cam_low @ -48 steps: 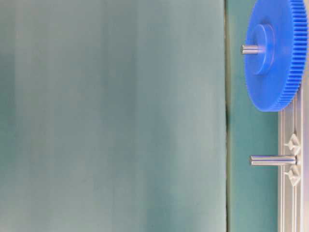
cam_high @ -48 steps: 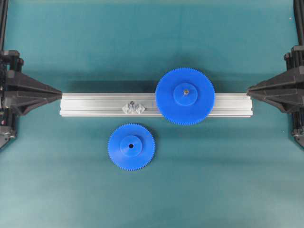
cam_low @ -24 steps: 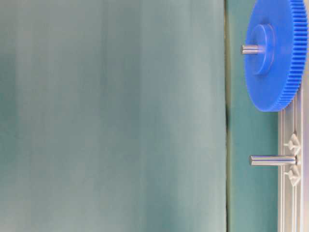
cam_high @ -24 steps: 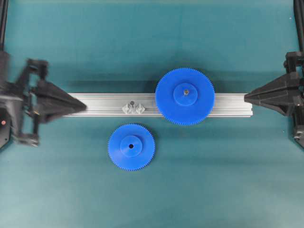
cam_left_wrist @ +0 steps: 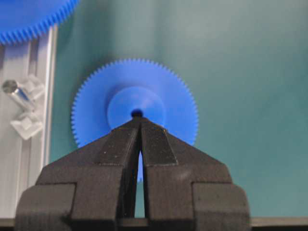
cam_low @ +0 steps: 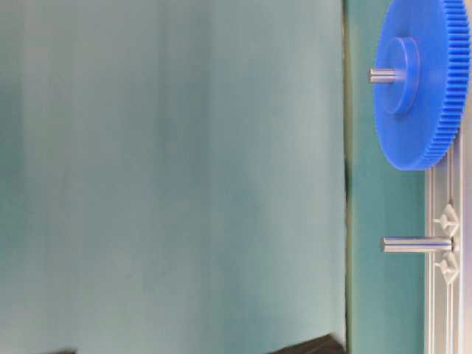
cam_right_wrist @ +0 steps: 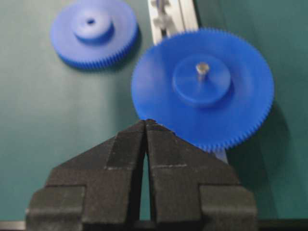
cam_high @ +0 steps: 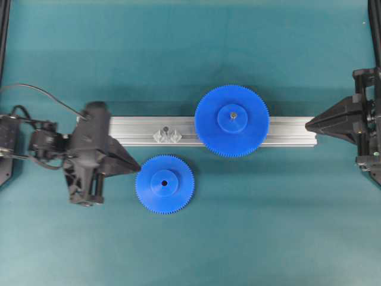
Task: Insert the small gear onto the shaft.
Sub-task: 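Move the left gripper toward the small blue gear on the table, then lower the left gripper over the small blue gear and grasp its hub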
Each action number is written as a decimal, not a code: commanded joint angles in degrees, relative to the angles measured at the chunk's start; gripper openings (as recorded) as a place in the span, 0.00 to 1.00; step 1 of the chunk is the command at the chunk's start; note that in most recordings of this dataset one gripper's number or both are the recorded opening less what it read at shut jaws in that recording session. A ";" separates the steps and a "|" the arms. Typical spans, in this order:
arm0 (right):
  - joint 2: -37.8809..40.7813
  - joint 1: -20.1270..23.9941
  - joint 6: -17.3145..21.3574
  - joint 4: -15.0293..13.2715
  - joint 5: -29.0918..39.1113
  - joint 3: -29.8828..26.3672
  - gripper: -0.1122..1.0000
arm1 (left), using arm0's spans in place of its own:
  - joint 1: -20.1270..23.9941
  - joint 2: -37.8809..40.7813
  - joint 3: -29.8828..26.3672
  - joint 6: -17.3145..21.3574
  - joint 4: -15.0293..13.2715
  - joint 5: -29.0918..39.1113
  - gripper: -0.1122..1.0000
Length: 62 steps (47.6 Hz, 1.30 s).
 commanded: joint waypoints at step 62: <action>2.29 -1.49 0.44 -0.70 2.37 -0.79 0.17 | 2.37 25.22 -19.34 2.11 0.35 15.73 0.92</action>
